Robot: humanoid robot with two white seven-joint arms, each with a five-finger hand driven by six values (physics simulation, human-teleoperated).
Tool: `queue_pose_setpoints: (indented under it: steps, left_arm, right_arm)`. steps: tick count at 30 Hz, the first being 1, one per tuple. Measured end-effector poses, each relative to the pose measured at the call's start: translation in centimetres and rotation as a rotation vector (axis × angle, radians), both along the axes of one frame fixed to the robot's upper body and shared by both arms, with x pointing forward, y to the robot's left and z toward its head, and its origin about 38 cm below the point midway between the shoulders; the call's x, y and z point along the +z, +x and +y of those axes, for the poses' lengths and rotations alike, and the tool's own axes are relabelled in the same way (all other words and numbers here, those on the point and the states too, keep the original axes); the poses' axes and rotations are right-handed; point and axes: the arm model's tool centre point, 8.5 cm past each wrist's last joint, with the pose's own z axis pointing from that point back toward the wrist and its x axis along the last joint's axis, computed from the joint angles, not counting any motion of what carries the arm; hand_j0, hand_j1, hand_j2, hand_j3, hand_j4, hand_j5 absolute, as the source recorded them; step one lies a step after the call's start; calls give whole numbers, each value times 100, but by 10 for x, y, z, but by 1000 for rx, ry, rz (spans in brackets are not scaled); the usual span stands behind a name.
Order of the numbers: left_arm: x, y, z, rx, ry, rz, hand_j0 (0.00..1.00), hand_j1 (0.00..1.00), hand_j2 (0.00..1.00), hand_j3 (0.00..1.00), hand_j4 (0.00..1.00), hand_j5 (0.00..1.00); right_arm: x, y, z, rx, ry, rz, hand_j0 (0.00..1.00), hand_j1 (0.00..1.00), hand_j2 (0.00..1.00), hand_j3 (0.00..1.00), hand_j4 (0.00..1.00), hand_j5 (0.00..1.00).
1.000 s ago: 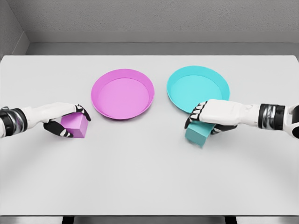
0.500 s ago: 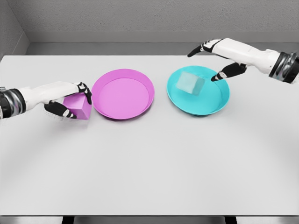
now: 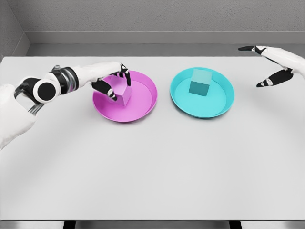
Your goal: Place the blocks in the corresponding plates according to their colors
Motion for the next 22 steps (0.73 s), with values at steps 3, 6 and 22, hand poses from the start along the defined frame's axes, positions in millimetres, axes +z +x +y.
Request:
queue_pose_setpoints:
  steps: [3, 6, 22]
  left_arm:
    - [-6, 5, -8, 1, 4, 7, 98, 98, 98, 98, 98, 98]
    - [-8, 6, -10, 2, 4, 8, 100, 100, 100, 100, 100, 100]
    - [14, -33, 186, -133, 36, -67, 100, 100, 100, 100, 100, 100]
  right_arm:
    - [3, 0, -3, -6, -10, -5, 100, 100, 100, 100, 100, 100]
    - [4, -1, -2, 0, -16, -7, 100, 100, 100, 100, 100, 100]
    - [12, -3, -10, -8, -60, -21, 100, 100, 100, 100, 100, 100]
